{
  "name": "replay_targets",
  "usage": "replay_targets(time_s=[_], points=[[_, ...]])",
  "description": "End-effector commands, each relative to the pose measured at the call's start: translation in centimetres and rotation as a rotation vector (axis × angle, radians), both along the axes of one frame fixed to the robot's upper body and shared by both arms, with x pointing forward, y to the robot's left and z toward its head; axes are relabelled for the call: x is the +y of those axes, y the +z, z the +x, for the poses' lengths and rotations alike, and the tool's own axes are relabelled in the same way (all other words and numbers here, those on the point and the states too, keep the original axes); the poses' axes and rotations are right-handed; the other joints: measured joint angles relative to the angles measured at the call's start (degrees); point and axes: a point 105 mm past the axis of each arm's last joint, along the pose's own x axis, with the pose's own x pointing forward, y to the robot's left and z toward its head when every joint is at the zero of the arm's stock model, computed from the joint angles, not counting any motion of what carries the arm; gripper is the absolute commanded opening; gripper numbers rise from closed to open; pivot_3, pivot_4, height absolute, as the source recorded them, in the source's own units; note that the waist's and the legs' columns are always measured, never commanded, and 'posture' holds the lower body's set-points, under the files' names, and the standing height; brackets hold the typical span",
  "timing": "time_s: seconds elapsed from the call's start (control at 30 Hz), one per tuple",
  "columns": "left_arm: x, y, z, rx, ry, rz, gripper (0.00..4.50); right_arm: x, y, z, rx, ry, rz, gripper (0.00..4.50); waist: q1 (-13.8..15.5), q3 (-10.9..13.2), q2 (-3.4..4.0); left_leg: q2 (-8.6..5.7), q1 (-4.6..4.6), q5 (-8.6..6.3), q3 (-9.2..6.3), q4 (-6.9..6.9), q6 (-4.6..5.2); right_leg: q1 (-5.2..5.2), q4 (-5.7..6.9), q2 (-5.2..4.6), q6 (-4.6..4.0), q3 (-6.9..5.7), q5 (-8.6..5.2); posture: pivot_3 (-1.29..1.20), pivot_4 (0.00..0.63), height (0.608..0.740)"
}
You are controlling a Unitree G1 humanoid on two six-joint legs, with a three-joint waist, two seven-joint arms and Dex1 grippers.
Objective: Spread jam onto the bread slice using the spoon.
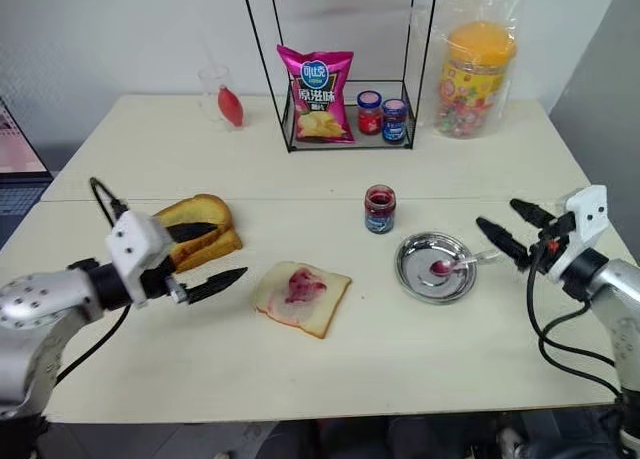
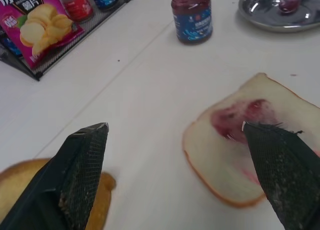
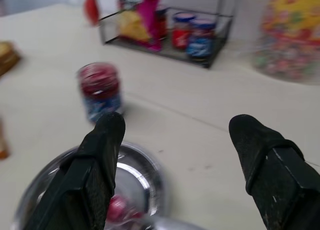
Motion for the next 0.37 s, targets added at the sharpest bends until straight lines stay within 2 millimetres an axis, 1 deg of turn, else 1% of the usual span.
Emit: replay_targets(time_s=[0.03,0.1,0.13,0.27,0.37], points=[[1.7,-0.3,-2.2,0.056,0.039,0.095,4.5,0.6,0.2,-1.9,0.04,0.152,-0.115,3.64,0.1,0.0,0.0,0.01,0.05,0.0,-0.02,0.05,0.0,0.06,0.02,0.01,0.01,-0.03,-0.01,0.0,0.15,0.74],[2.0,-1.0,-3.3,0.113,0.026,0.099,4.5,0.7,-0.3,-2.7,0.076,0.21,-0.156,3.64,0.11,0.0,-0.02,-0.01,0.12,0.0,0.04,0.05,0.0,0.1,0.02,0.0,0.08,0.03,-0.06,0.0,0.15,0.74],[1.9,-1.1,-3.6,0.121,0.022,0.092,4.5,0.9,-0.6,-3.0,0.092,0.237,-0.171,3.64,0.11,0.02,-0.05,-0.01,0.18,0.0,0.05,0.08,0.0,0.15,0.02,0.0,0.25,0.03,-0.15,0.0,0.15,0.74],[1.6,-1.2,-3.8,0.117,0.03,0.063,4.5,1.1,-1.9,-4.3,0.156,0.324,-0.229,3.64,0.4,0.02,-0.05,0.04,0.11,0.0,-0.01,0.57,0.0,0.22,0.12,0.05,0.24,-0.02,-0.12,0.0,0.15,0.74],[1.4,-1.4,-3.9,0.108,0.022,0.063,4.5,1.5,-2.0,-4.3,0.148,0.343,-0.238,3.64,0.35,0.01,-0.06,0.02,0.2,0.0,0.1,0.71,0.0,0.39,0.08,0.04,0.21,0.09,-0.12,0.0,0.15,0.74]])
